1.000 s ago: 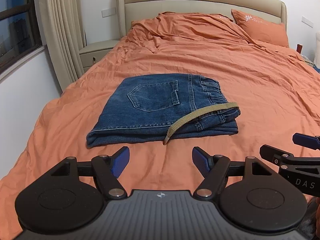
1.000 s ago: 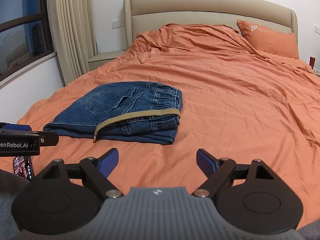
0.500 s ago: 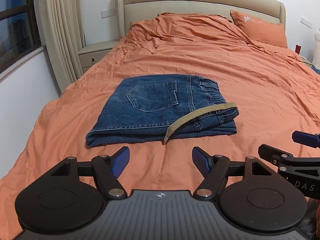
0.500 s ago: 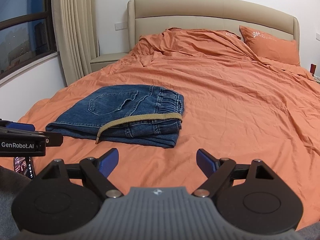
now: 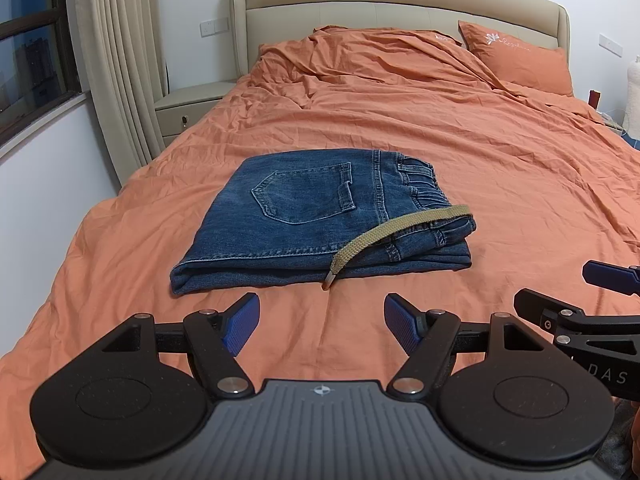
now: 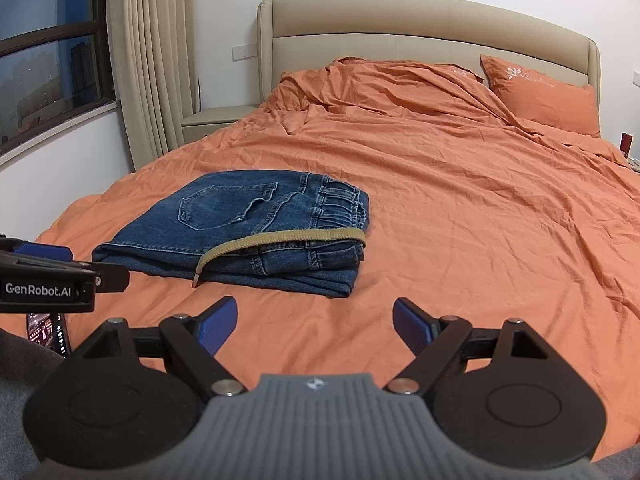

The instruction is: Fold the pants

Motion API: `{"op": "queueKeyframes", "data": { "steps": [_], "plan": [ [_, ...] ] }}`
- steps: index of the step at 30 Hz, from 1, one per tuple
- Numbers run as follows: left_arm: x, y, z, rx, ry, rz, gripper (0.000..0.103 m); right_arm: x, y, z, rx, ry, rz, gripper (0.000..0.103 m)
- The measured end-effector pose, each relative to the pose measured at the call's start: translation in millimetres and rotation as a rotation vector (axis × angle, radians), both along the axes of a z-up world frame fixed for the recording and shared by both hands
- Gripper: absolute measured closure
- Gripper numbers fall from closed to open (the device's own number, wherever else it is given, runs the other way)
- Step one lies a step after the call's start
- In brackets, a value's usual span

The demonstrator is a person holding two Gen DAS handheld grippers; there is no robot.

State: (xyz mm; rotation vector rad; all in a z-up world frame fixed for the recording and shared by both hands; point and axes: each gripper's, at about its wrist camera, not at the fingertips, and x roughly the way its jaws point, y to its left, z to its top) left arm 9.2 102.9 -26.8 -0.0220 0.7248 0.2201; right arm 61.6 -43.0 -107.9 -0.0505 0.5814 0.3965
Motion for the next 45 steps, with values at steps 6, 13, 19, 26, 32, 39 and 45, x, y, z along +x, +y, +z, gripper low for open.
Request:
{"op": "queueKeyframes", "data": {
  "steps": [6, 13, 19, 26, 32, 39, 45],
  "plan": [
    [-0.1, -0.3, -0.3, 0.001, 0.0, 0.001, 0.02, -0.8, 0.1, 0.5, -0.001, -0.005, 0.0, 0.022],
    [-0.1, -0.3, -0.5, 0.0, -0.001, 0.001, 0.02, -0.8, 0.3, 0.5, -0.001, -0.004, 0.0, 0.022],
    [-0.3, 0.0, -0.8, 0.0, -0.001, 0.001, 0.02, -1.2, 0.3, 0.7, -0.002, -0.004, 0.002, 0.022],
    [-0.6, -1.4, -0.2, 0.0, -0.003, 0.0, 0.02, -2.2, -0.4, 0.8, -0.003, -0.001, -0.001, 0.022],
    [-0.8, -1.8, -0.6, 0.0, -0.003, 0.001, 0.02, -3.1, -0.6, 0.7, -0.006, -0.004, 0.003, 0.022],
    [-1.5, -2.5, -0.6, -0.002, -0.009, -0.006, 0.025, -3.6, -0.3, 0.5, -0.01, 0.0, 0.002, 0.022],
    [-1.7, -3.2, 2.0, -0.008, -0.022, -0.004, 0.027, -3.8, -0.6, 0.3, -0.012, 0.001, 0.004, 0.022]
  ]
}}
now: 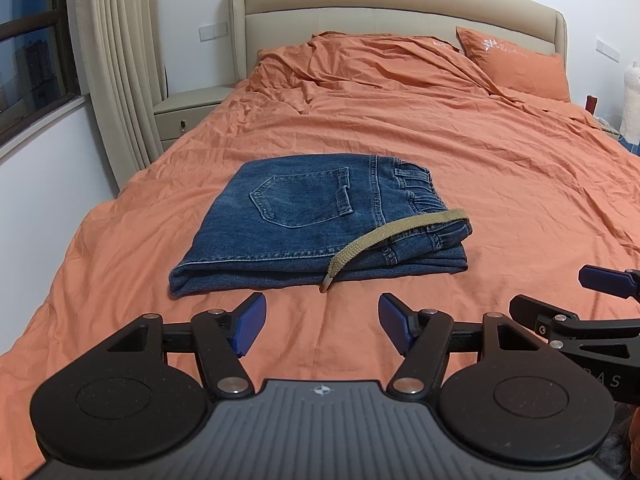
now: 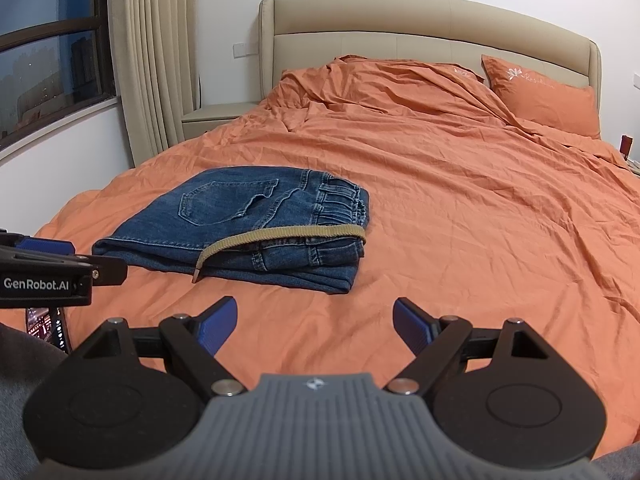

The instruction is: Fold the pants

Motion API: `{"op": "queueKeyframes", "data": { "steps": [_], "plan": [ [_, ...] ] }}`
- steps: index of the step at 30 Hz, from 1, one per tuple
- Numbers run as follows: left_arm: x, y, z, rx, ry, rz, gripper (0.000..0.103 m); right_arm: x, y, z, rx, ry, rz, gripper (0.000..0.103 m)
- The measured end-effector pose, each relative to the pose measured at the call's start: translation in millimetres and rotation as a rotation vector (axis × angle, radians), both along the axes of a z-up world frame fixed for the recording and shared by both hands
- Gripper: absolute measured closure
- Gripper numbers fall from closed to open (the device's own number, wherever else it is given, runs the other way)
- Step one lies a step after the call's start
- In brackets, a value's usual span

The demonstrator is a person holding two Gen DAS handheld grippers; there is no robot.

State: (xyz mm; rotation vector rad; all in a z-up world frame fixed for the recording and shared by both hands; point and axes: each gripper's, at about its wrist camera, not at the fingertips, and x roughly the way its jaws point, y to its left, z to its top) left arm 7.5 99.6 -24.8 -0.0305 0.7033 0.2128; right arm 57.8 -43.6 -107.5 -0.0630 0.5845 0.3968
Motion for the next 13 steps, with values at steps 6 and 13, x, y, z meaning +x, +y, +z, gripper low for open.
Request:
{"op": "queueKeyframes", "data": {
  "steps": [6, 13],
  "plan": [
    [0.4, 3.6, -0.7, -0.02, -0.004, 0.005, 0.028, 0.0, 0.2, -0.3, 0.0, -0.002, 0.0, 0.022],
    [-0.4, 4.7, -1.0, -0.011, -0.011, 0.011, 0.028, 0.0, -0.6, -0.6, -0.003, -0.001, 0.001, 0.022]
  ]
}}
